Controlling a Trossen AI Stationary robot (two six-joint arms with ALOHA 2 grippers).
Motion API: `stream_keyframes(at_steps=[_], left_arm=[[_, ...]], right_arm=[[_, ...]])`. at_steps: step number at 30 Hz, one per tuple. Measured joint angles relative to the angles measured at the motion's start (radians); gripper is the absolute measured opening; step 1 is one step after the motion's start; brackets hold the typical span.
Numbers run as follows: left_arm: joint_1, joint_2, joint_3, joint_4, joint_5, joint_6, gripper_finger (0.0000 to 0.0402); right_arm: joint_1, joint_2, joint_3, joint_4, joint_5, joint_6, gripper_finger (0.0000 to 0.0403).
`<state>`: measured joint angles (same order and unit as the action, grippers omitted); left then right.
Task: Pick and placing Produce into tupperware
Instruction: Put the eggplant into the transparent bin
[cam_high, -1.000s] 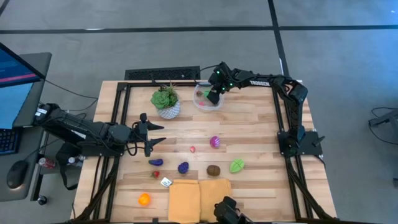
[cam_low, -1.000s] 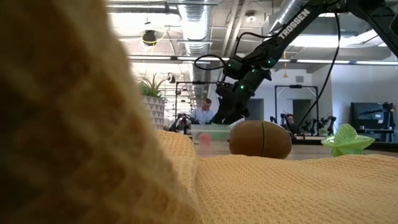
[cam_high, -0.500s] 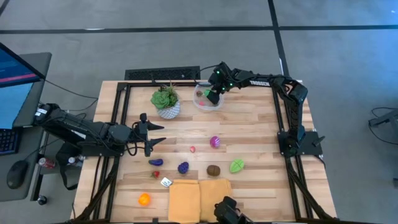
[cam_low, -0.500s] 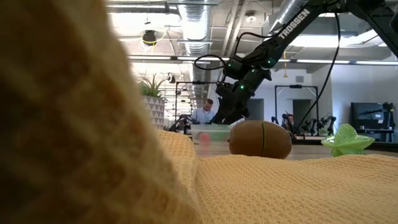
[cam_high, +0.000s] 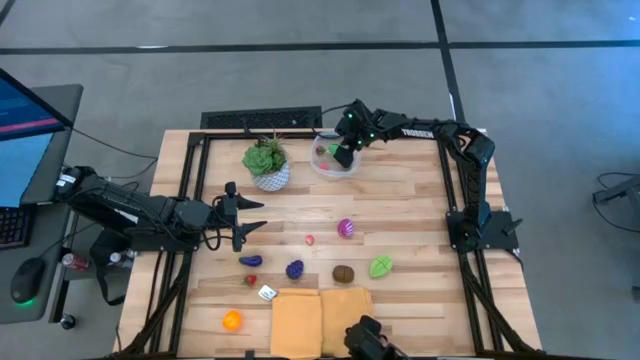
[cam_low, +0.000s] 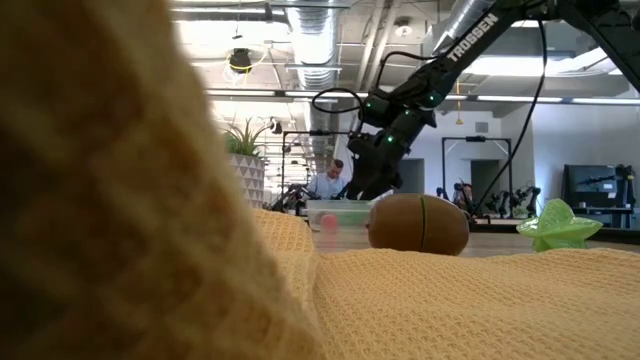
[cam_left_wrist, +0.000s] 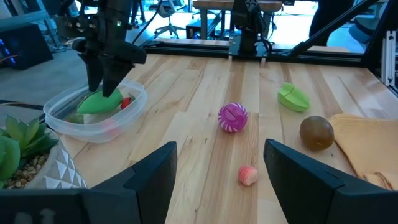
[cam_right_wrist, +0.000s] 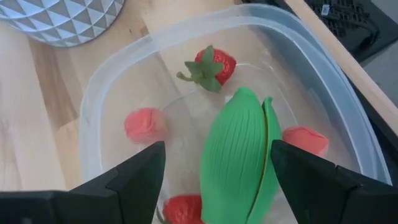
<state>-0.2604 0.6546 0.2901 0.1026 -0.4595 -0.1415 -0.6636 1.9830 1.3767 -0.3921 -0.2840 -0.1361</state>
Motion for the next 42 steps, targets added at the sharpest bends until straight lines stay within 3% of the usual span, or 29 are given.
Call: stream_keyframes(at_steps=[12, 24, 34, 42], left_arm=[[0.000, 0.000, 0.000, 0.000, 0.000, 0.001, 0.0233], [0.000, 0.000, 0.000, -0.018, 0.000, 0.000, 0.0233], [0.000, 0.000, 0.000, -0.032, 0.000, 0.000, 0.0233], [0.000, 0.000, 0.000, -0.032, 0.000, 0.000, 0.0233]], right_arm=[[0.018, -0.002, 0.150, -0.228, 0.021, -0.023, 0.0314], [0.042, -0.002, 0.168, -0.386, 0.012, -0.078, 0.0314], [0.057, -0.067, 0.127, -0.358, -0.011, -0.082, 0.0314], [0.070, -0.214, 0.017, -0.280, -0.007, -0.082, 0.0315]])
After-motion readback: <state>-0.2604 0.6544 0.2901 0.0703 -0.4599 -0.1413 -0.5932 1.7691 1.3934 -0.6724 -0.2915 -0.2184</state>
